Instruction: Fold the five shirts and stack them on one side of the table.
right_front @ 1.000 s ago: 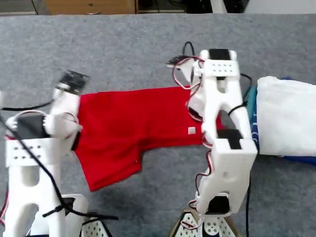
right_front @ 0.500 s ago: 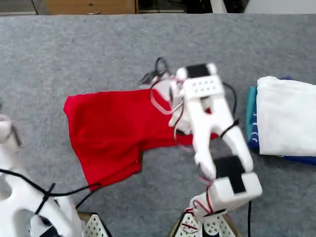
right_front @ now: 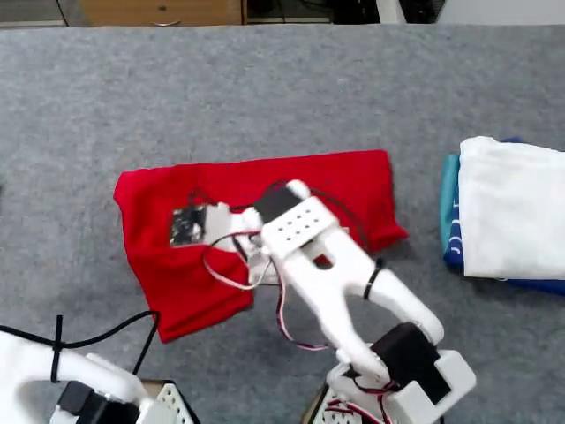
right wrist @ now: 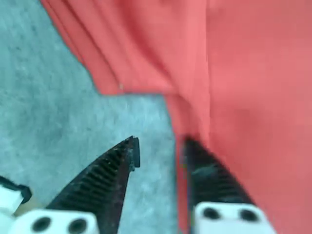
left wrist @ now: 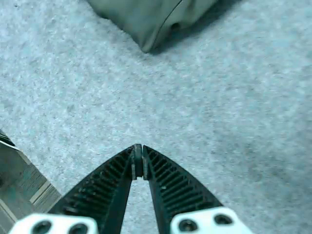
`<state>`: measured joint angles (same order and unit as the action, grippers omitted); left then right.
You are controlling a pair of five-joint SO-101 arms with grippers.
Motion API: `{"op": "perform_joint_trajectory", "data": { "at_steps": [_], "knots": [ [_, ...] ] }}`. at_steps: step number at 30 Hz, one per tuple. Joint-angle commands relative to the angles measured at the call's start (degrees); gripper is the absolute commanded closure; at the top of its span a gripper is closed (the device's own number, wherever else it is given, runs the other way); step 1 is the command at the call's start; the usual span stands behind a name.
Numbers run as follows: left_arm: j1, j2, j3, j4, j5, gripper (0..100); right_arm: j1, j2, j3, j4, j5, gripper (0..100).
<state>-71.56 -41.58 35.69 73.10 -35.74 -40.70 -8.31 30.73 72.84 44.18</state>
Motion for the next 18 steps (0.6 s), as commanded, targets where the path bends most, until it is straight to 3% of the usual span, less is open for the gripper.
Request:
{"op": "perform_joint_trajectory", "data": {
  "at_steps": [1, 9, 18],
  "knots": [
    [-1.8, -0.4, 1.4, -2.7, -1.1, 98, -4.1, -2.2, 0.3, -2.9, 1.1, 74.4],
    [-2.0, -0.4, 2.4, -2.6, -1.1, 98, -15.8, -0.9, 0.3, -4.1, 1.1, 74.4],
    [-4.7, -0.4, 2.4, -2.7, -1.2, 98, -19.6, 9.0, -0.1, -10.5, 1.1, 74.5]
  ]
}}
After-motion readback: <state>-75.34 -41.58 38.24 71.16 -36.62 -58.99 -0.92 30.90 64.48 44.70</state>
